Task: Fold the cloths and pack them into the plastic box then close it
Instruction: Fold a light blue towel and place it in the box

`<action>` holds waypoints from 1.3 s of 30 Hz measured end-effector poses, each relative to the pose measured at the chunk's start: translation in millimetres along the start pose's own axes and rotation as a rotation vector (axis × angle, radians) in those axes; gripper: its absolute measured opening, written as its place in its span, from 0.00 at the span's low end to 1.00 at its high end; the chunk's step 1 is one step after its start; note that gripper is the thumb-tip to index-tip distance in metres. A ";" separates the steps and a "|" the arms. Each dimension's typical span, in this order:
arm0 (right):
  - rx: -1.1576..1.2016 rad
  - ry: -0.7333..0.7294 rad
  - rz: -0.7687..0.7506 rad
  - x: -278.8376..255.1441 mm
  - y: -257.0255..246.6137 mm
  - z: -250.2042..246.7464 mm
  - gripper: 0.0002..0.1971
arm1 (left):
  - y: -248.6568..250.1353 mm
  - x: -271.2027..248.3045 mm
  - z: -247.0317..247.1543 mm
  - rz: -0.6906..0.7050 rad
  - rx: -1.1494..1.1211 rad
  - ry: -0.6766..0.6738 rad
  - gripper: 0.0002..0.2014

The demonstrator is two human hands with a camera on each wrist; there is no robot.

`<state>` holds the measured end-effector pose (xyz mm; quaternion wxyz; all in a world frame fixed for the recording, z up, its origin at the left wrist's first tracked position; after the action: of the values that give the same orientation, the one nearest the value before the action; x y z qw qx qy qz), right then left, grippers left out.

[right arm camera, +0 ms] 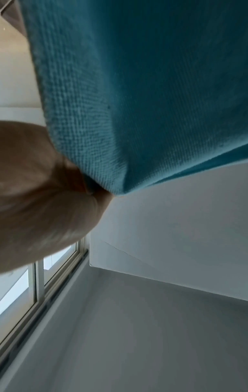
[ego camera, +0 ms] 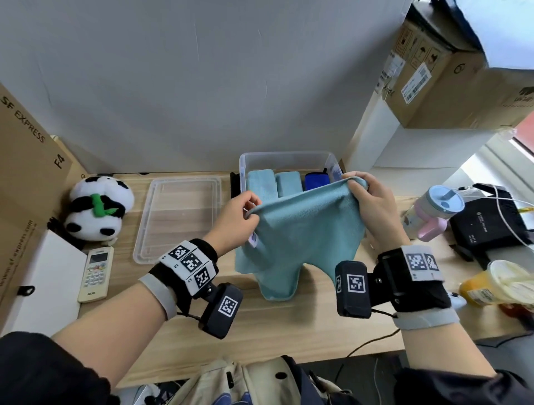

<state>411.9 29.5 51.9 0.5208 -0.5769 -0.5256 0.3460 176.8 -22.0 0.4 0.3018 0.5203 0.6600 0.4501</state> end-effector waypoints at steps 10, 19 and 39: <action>0.123 0.157 0.115 12.4 16.9 -43.6 0.11 | -18.0 12.9 -38.1 -0.069 -0.151 0.149 0.11; 0.082 0.326 0.173 17.8 47.6 -72.3 0.05 | -36.0 13.7 -21.4 -0.121 0.069 -0.240 0.16; 0.106 0.367 0.212 30.4 65.5 -82.1 0.07 | -54.5 11.4 -8.0 -0.460 -0.470 -0.129 0.07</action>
<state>512.1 45.6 11.1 0.5979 -0.6541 -0.3395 0.3153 144.0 -16.2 -45.0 0.5481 0.3013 0.6180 0.4763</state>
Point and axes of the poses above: each hand's wrist, its own x-axis towards the middle knuckle, its own z-axis out of the palm, y = z × x, the point moved 8 cm from there along x, towards the middle knuckle, and after that the axes turned 12 degrees about y, right-handed, at the moved point
